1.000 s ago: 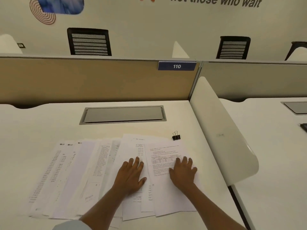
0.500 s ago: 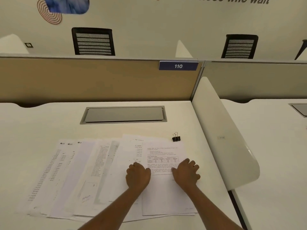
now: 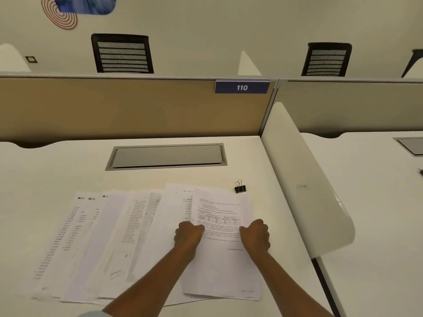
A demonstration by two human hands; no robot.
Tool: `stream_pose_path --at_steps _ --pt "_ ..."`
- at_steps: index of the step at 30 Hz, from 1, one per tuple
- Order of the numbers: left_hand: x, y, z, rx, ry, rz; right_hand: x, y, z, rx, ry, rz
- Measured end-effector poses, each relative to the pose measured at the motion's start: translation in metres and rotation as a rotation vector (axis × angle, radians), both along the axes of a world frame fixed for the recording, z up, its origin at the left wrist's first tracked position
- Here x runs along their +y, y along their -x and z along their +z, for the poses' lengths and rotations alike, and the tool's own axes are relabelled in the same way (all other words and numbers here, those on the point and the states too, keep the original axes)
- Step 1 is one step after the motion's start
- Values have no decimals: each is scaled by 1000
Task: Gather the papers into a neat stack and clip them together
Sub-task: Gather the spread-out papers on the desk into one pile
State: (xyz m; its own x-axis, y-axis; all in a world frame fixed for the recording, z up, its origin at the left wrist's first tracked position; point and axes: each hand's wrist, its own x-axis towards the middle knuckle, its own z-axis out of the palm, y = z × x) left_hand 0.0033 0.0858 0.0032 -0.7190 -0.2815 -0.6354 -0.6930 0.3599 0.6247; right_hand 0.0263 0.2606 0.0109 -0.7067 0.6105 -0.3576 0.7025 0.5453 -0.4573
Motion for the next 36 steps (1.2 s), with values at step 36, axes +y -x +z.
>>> stream_pose_path --at_steps 36 --pt "-35 2 4 206 239 -20 -39 9 5 148 286 79"
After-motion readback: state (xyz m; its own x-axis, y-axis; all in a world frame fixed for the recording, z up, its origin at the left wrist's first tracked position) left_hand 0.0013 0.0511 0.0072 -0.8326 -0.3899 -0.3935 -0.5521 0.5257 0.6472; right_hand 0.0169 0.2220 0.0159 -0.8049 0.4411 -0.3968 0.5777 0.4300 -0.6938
